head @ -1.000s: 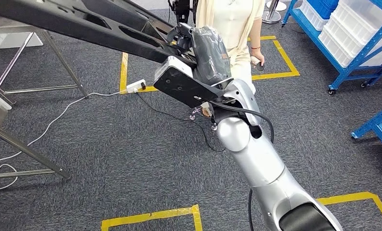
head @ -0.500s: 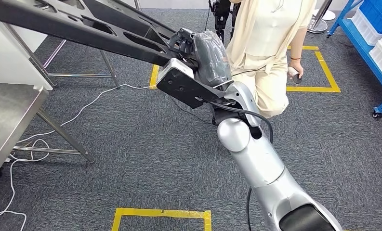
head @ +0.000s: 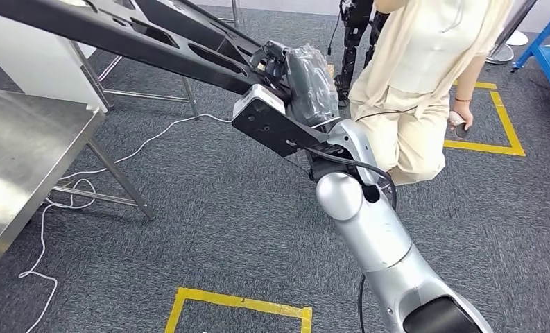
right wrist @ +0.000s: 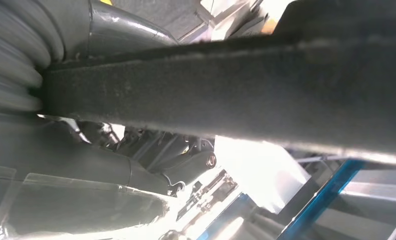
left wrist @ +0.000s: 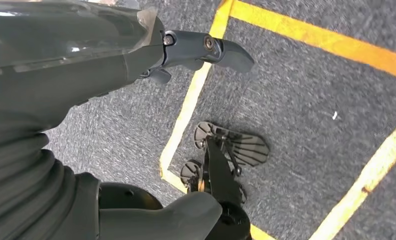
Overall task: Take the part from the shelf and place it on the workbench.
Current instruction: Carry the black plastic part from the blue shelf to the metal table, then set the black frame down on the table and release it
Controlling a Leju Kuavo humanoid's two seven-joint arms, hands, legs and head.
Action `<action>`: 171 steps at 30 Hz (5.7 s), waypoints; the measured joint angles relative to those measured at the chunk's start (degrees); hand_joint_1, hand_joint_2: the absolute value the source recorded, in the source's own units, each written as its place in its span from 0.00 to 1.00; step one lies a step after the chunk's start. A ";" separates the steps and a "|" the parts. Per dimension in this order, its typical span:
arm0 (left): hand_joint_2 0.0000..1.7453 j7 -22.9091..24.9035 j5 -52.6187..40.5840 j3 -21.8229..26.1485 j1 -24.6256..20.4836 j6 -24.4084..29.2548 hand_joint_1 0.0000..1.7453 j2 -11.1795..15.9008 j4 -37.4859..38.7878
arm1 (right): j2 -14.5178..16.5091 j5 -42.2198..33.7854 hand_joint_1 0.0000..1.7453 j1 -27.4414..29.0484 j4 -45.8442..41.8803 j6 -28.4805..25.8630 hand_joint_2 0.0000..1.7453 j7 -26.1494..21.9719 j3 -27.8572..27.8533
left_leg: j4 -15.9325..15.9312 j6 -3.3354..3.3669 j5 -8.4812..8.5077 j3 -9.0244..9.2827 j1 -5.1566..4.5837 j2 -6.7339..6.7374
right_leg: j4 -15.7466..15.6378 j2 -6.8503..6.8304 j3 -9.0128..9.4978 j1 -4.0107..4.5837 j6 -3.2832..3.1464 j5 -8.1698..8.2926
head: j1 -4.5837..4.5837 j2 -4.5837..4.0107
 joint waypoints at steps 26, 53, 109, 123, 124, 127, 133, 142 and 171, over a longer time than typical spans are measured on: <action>1.00 -1.08 -0.44 -0.01 0.66 -0.45 0.00 -0.03 -0.01 | 1.09 2.33 1.00 0.48 0.36 1.01 1.00 1.05 -0.45 | 3.42 -1.50 -0.54 -1.90 0.69 1.37 | 0.09 0.95 -0.03 -0.77 -0.71 0.23 | -0.30 0.00; 1.00 3.81 -5.70 -0.79 2.43 -0.33 0.00 -0.26 -0.13 | 0.23 7.31 1.00 7.94 1.57 1.56 1.00 0.96 -5.19 | 15.69 -1.83 -6.38 -8.05 1.05 -1.86 | 0.27 2.94 -1.13 -1.07 -1.09 1.18 | -0.46 0.00; 1.00 -1.56 -3.69 3.08 1.99 -0.37 0.00 -2.68 -0.37 | -2.22 7.12 1.00 -7.03 13.14 5.03 1.00 1.64 -2.28 | 3.32 -1.03 -1.09 -2.30 0.92 -5.65 | 0.37 5.70 -0.58 -2.54 1.01 1.08 | -0.79 0.00; 1.00 -2.37 -4.22 3.70 1.79 -1.55 0.00 -2.67 -0.55 | -2.36 8.12 1.00 -7.22 14.93 3.54 1.00 1.59 -1.38 | 0.03 0.31 0.65 -0.61 0.52 -1.58 | 0.71 3.14 -0.23 -1.14 1.57 -0.27 | -1.08 0.01; 1.00 -2.37 -4.22 3.71 1.78 -1.55 0.00 -2.67 -0.56 | -2.39 8.10 1.00 -7.25 14.96 3.52 1.00 1.57 -1.37 | -0.36 0.68 0.84 -0.30 0.63 -1.71 | 2.26 3.52 -0.93 -1.10 1.56 -1.10 | -1.03 0.00; 1.00 -2.38 -4.22 3.76 1.63 -1.56 0.00 -2.67 -0.60 | -2.74 7.75 1.00 -7.11 15.21 3.47 1.00 1.50 -1.39 | -0.71 1.32 0.98 0.06 0.62 -2.24 | 12.39 4.76 -6.07 -1.21 0.98 -5.09 | -0.78 0.00; 1.00 -2.26 -4.22 4.09 1.69 -1.66 0.00 -2.63 -0.61 | -3.32 6.93 1.00 -6.45 16.17 3.90 1.00 0.69 -1.40 | -0.01 0.65 0.44 -0.03 0.42 -3.79 | 2.97 5.18 -3.14 -1.57 2.80 0.66 | -0.65 -0.01; 1.00 -2.40 -4.29 4.24 1.83 -3.07 0.00 -2.27 -0.62 | -3.27 6.52 1.00 -6.42 17.05 4.16 1.00 0.38 -1.43 | -0.04 1.66 0.11 0.15 0.19 -3.65 | 0.11 5.61 -1.59 -1.45 1.92 1.87 | -0.79 0.00; 1.00 -1.90 -4.18 5.30 1.79 -3.02 0.00 -2.14 -0.61 | -3.72 6.08 1.00 -6.51 19.22 4.99 1.00 -1.18 -2.03 | 10.05 -1.97 -4.39 -3.38 1.64 -2.12 | 0.61 5.86 -0.29 -1.79 0.04 0.25 | -0.36 0.00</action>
